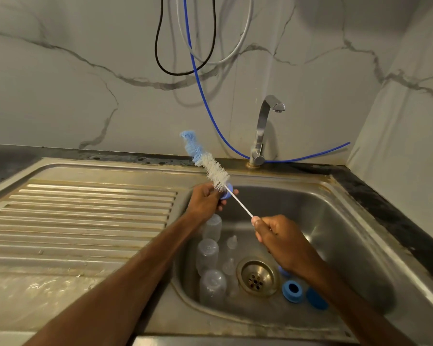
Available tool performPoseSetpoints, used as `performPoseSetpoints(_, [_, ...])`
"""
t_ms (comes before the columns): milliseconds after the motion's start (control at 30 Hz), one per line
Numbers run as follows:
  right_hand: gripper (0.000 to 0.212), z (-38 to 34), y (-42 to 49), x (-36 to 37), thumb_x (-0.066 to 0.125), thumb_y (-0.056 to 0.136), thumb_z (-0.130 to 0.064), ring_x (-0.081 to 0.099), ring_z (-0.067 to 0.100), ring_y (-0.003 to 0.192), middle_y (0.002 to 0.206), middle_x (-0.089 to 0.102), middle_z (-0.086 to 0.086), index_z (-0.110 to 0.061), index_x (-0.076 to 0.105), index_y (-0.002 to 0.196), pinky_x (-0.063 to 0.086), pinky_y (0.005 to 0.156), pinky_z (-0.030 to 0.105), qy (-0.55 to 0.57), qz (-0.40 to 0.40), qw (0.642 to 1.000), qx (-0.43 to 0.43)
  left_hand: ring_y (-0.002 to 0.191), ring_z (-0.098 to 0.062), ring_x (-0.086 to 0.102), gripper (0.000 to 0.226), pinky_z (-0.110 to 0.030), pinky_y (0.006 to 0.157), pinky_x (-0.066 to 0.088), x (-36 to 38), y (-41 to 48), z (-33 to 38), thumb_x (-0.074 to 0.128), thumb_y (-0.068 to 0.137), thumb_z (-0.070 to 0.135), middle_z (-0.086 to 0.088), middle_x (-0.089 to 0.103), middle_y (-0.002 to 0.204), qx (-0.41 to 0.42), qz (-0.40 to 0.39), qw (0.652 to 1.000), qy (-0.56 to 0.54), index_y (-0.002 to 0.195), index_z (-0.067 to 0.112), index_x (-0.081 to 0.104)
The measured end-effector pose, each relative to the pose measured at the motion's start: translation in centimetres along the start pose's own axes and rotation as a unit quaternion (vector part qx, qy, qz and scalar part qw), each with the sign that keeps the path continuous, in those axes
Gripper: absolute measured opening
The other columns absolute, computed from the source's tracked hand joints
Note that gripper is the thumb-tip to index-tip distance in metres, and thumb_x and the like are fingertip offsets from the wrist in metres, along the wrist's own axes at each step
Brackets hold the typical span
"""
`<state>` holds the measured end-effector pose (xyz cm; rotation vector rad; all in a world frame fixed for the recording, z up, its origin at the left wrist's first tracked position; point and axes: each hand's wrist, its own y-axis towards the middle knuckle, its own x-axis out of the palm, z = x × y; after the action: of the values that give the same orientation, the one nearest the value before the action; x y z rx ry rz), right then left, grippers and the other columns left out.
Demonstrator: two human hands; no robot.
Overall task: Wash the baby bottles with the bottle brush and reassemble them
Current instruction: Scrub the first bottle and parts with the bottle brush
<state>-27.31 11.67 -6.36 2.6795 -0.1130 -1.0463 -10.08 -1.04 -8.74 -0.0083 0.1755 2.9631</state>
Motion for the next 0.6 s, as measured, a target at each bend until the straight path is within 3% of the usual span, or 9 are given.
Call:
performPoseSetpoints(67, [0.054, 0.1, -0.6, -0.3, 0.047, 0.105, -0.03, 0.036, 0.005, 0.044, 0.047, 0.04, -0.004, 0.005, 0.051, 0.065, 0.033, 0.051, 0.026, 0.001, -0.008, 1.0, 0.0, 0.061, -0.003, 0.054, 0.023, -0.017, 0.053, 0.047, -0.9, 0.3, 0.0, 0.051, 0.106, 0.011, -0.009, 0.078, 0.103, -0.019, 0.011, 0.999, -0.045, 0.121, 0.005, 0.067])
performPoseSetpoints(167, [0.052, 0.1, -0.4, -0.6, 0.048, 0.105, -0.029, 0.039, 0.006, 0.045, 0.047, 0.042, -0.004, 0.003, 0.052, 0.063, 0.036, 0.053, 0.03, 0.011, -0.001, 1.0, -0.008, 0.062, -0.005, 0.059, 0.023, -0.018, 0.055, 0.05, -1.5, 0.3, 0.0, 0.048, 0.107, 0.012, -0.012, 0.077, 0.106, -0.037, -0.01, 0.996, -0.083, 0.124, 0.009, 0.064])
performPoseSetpoints(300, [0.052, -0.1, 0.2, -0.8, 0.047, 0.106, -0.028, 0.039, 0.007, 0.046, 0.047, 0.042, -0.004, 0.001, 0.053, 0.063, 0.035, 0.052, 0.029, 0.04, 0.027, 0.999, -0.02, 0.067, -0.01, 0.062, 0.023, -0.021, 0.062, 0.056, -1.1, 0.3, 0.4, 0.05, 0.106, 0.015, -0.009, 0.072, 0.091, -0.049, -0.02, 0.993, -0.104, 0.125, 0.013, 0.063])
performPoseSetpoints(467, [0.053, 0.6, -0.4, -0.9, 0.047, 0.105, -0.03, 0.038, 0.007, 0.045, 0.047, 0.042, -0.003, 0.003, 0.051, 0.063, 0.034, 0.05, 0.026, 0.022, -0.001, 1.0, -0.012, 0.073, -0.012, 0.059, 0.033, -0.021, 0.062, 0.054, -1.8, 0.9, 0.2, 0.052, 0.104, 0.006, -0.012, 0.069, 0.101, -0.081, 0.015, 0.988, -0.134, 0.133, 0.021, 0.056])
performPoseSetpoints(600, [0.054, 0.7, -0.6, -0.5, 0.047, 0.105, -0.03, 0.037, 0.008, 0.045, 0.048, 0.041, -0.003, 0.005, 0.049, 0.064, 0.033, 0.049, 0.024, 0.02, -0.028, 0.999, -0.005, 0.071, -0.009, 0.059, 0.023, -0.017, 0.056, 0.048, -2.0, 1.4, -0.5, 0.057, 0.1, -0.001, -0.009, 0.075, 0.096, -0.096, 0.052, 0.985, -0.135, 0.118, 0.004, 0.069])
